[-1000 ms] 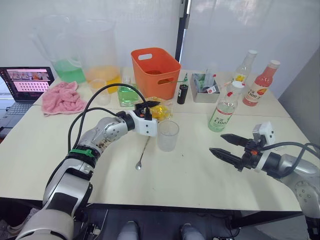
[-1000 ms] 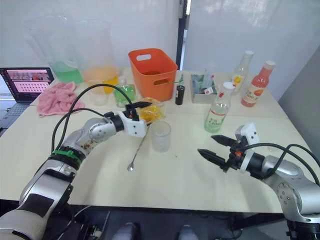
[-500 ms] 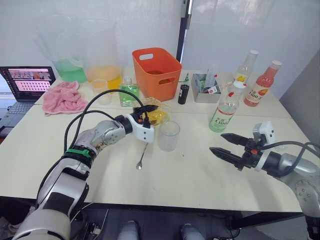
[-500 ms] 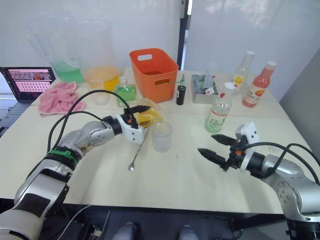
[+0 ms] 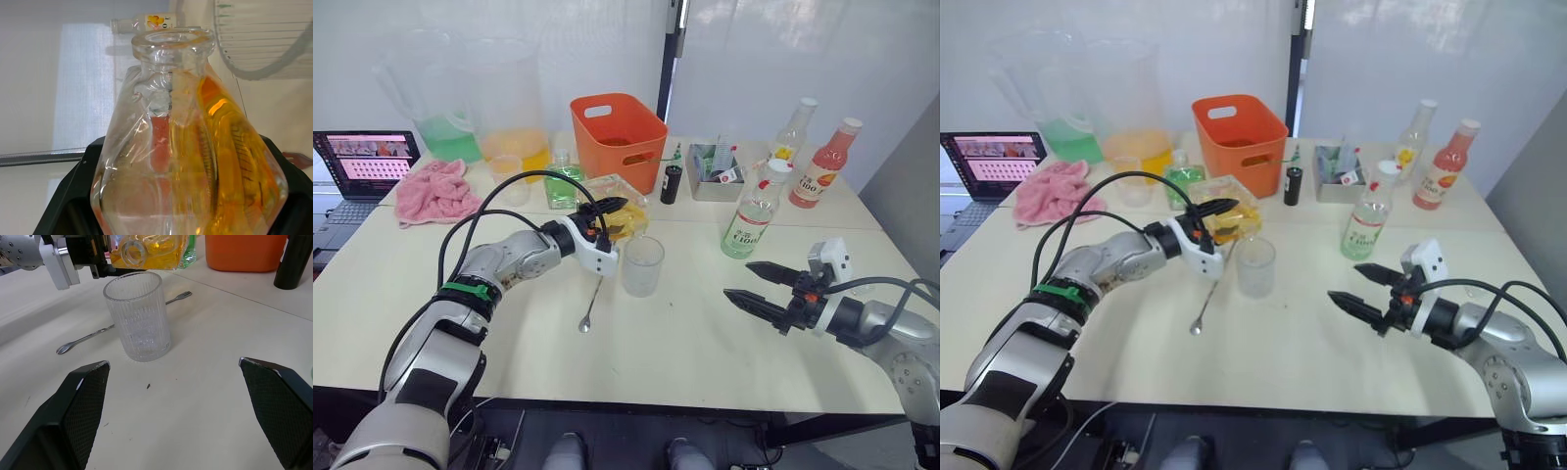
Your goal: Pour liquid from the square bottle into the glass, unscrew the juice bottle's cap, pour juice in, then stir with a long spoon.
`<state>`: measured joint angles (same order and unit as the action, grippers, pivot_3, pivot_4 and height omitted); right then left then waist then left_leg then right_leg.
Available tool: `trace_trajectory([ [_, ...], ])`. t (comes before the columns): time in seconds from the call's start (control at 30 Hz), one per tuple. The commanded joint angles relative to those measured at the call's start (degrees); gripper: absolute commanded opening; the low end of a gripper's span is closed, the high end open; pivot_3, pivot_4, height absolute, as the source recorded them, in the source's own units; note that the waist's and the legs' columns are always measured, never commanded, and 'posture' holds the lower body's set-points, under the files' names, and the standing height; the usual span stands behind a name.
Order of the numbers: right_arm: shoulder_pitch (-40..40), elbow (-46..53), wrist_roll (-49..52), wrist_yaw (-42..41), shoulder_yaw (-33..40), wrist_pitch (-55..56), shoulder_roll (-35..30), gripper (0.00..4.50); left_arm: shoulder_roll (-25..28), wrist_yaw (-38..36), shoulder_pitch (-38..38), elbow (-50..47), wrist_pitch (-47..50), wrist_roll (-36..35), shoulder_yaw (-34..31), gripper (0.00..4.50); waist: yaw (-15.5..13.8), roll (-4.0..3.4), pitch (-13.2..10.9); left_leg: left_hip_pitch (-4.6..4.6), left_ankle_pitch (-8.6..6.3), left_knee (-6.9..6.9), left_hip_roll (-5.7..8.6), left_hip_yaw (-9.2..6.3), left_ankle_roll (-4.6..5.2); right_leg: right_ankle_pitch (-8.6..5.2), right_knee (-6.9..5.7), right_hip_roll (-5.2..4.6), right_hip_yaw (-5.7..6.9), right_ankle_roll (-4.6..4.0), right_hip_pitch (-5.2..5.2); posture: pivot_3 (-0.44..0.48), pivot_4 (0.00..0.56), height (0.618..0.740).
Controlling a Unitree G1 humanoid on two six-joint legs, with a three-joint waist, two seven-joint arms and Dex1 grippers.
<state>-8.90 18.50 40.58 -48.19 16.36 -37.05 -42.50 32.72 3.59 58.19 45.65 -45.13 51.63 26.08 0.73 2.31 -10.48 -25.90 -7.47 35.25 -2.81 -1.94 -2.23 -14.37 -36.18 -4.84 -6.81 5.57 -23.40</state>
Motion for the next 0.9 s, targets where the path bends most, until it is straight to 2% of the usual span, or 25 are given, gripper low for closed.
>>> trace_trajectory([
  [0.03, -0.6, 0.5, -0.1, 0.0, 1.1, 0.9, -0.6, 4.48, 1.1, 5.0, 4.1, -3.8, -0.3, 0.1, -1.4, 2.81, 0.0, 0.00, 0.0, 0.00, 0.00, 0.00, 0.00, 0.00, 0.00, 0.00, 0.00, 0.00, 0.00, 0.00, 0.00, 0.000, 0.150, 0.725],
  [0.43, -0.7, 0.0, -0.4, -0.1, 0.9, 1.4, -0.4, 4.48, 1.7, 8.7, 4.7, -4.7, -0.5, 3.3, 0.7, 2.81, 0.0, 0.00, 0.0, -0.01, 0.00, 0.00, 0.00, 0.00, -0.01, 0.00, 0.00, 0.00, 0.00, 0.00, -0.01, 0.000, 0.150, 0.725],
  [0.9, -1.0, -0.5, -0.8, -0.6, 0.5, 1.5, 0.1, 4.48, 1.5, 8.7, 5.2, -4.7, -0.1, 3.3, 0.6, 2.81, 0.0, 0.00, 0.0, 0.00, 0.01, 0.00, 0.00, 0.00, -0.01, 0.00, -0.01, 0.00, 0.00, 0.00, -0.01, 0.000, 0.150, 0.725],
])
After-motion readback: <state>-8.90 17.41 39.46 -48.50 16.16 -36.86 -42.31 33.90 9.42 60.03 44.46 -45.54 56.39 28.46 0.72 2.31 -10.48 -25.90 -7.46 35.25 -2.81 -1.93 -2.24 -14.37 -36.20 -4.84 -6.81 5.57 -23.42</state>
